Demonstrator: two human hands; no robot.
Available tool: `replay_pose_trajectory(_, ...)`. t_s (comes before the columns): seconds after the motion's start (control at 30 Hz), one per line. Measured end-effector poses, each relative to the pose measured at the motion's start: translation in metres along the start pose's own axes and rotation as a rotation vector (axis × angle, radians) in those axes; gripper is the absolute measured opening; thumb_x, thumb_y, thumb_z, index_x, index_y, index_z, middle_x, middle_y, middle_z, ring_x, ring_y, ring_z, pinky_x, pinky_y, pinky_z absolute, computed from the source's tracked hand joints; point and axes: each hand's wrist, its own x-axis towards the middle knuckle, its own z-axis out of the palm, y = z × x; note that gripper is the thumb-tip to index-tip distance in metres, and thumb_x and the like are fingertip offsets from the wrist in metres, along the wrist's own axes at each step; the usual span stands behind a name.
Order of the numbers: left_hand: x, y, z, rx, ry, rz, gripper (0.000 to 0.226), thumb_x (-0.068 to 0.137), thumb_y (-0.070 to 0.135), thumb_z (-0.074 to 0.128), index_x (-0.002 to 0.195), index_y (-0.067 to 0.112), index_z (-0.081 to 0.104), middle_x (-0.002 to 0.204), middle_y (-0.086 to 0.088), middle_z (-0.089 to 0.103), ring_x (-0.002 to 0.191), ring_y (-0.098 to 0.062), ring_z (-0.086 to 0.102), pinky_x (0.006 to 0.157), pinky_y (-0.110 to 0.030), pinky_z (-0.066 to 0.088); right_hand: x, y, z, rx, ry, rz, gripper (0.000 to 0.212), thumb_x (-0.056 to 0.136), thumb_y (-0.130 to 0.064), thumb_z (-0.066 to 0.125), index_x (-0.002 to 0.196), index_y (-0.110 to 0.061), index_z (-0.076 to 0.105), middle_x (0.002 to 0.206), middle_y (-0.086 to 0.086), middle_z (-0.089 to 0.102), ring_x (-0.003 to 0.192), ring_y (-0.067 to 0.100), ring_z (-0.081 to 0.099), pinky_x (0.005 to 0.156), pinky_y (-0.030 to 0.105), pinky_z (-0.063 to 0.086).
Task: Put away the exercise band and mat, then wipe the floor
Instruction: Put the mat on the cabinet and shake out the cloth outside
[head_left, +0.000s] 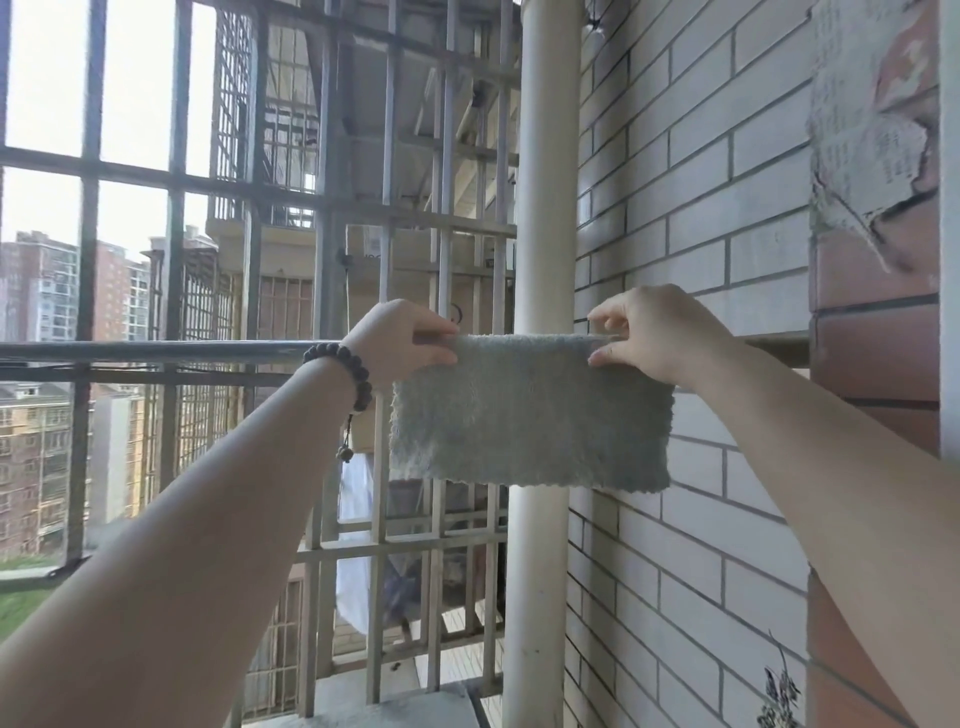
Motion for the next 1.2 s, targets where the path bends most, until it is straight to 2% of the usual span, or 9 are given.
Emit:
replay_pose_trajectory(0.07, 0.002, 0.001, 0.001, 0.066, -0.029, 0.011, 0.033, 0.079, 0.025, 0.076, 0.112, 0.022, 0.071, 0.1, 0.011, 0.067, 0.095, -0.007, 0.058, 0.092, -0.024, 0.044, 0.003, 0.001, 0.002, -0.055, -0.076, 0.019, 0.045, 0.075, -0.029, 0.078, 0.118, -0.021, 0.066, 0.112, 0.002, 0.066, 0.102, 0.022, 0.06, 0.092, 0.04, 0.048)
replay_pose_trajectory(0.2, 0.004, 0.003, 0.001, 0.09, -0.017, 0.002, 0.033, 0.08, 0.023, 0.075, 0.112, 0.018, 0.071, 0.105, 0.001, 0.068, 0.098, -0.015, 0.059, 0.092, -0.029, 0.044, 0.005, 0.002, 0.003, -0.067, -0.071, 0.007, 0.03, 0.075, -0.027, 0.078, 0.103, -0.021, 0.071, 0.095, 0.001, 0.067, 0.089, 0.022, 0.06, 0.083, 0.039, 0.051)
replay_pose_trajectory(0.47, 0.003, 0.003, 0.007, 0.072, 0.04, -0.014, 0.031, 0.081, 0.024, 0.074, 0.111, 0.021, 0.071, 0.105, -0.003, 0.068, 0.096, -0.022, 0.061, 0.09, -0.037, 0.05, 0.002, 0.003, 0.005, -0.049, -0.022, -0.02, 0.026, 0.08, -0.024, 0.074, 0.105, -0.02, 0.069, 0.096, 0.004, 0.067, 0.088, 0.023, 0.059, 0.082, 0.037, 0.049)
replay_pose_trajectory(0.7, 0.003, 0.001, 0.007, -0.029, 0.057, 0.016, 0.024, 0.086, 0.029, 0.069, 0.109, 0.023, 0.072, 0.098, 0.011, 0.066, 0.094, -0.007, 0.06, 0.086, -0.021, 0.042, 0.008, -0.001, 0.0, 0.012, 0.006, -0.007, 0.02, 0.093, -0.03, 0.058, 0.104, -0.019, 0.071, 0.102, 0.002, 0.068, 0.095, 0.022, 0.06, 0.088, 0.039, 0.049)
replay_pose_trajectory(0.8, 0.006, 0.001, 0.007, -0.009, 0.033, 0.032, 0.018, 0.089, 0.028, 0.066, 0.104, 0.024, 0.074, 0.099, 0.008, 0.07, 0.092, -0.009, 0.062, 0.087, -0.026, 0.048, 0.01, -0.003, -0.002, -0.016, 0.022, -0.006, 0.013, 0.09, -0.023, 0.062, 0.092, -0.017, 0.074, 0.091, 0.003, 0.07, 0.086, 0.021, 0.061, 0.082, 0.034, 0.05)
replay_pose_trajectory(0.93, 0.007, 0.002, 0.006, 0.004, 0.0, 0.022, 0.02, 0.091, 0.027, 0.062, 0.108, 0.022, 0.073, 0.105, 0.003, 0.07, 0.096, -0.012, 0.063, 0.088, -0.026, 0.046, 0.006, -0.005, 0.001, -0.044, 0.147, -0.021, 0.009, 0.087, -0.021, 0.065, 0.085, -0.017, 0.073, 0.079, 0.002, 0.068, 0.076, 0.02, 0.059, 0.071, 0.029, 0.047)
replay_pose_trajectory(1.03, 0.005, 0.002, 0.005, -0.004, -0.016, 0.024, 0.021, 0.091, 0.029, 0.062, 0.108, 0.023, 0.072, 0.105, 0.004, 0.07, 0.097, -0.013, 0.063, 0.09, -0.029, 0.049, 0.002, -0.003, 0.003, -0.015, 0.151, -0.015, 0.01, 0.087, -0.024, 0.065, 0.089, -0.019, 0.073, 0.088, 0.002, 0.07, 0.082, 0.02, 0.061, 0.075, 0.031, 0.049)
replay_pose_trajectory(1.13, 0.001, 0.002, 0.005, -0.011, 0.006, -0.011, 0.027, 0.087, 0.032, 0.067, 0.112, 0.023, 0.071, 0.112, 0.003, 0.069, 0.104, -0.015, 0.062, 0.09, -0.026, 0.045, 0.0, -0.001, 0.004, 0.002, 0.119, 0.002, 0.028, 0.087, -0.031, 0.066, 0.111, -0.017, 0.068, 0.108, 0.006, 0.069, 0.1, 0.025, 0.061, 0.086, 0.034, 0.048)
replay_pose_trajectory(1.2, -0.006, 0.005, 0.003, -0.018, 0.131, -0.059, 0.031, 0.086, 0.036, 0.068, 0.114, 0.022, 0.069, 0.116, 0.003, 0.067, 0.107, -0.014, 0.061, 0.09, -0.024, 0.042, -0.008, 0.0, 0.004, 0.044, 0.262, 0.006, 0.034, 0.087, -0.034, 0.065, 0.115, -0.014, 0.065, 0.109, 0.009, 0.066, 0.101, 0.026, 0.059, 0.084, 0.032, 0.045)
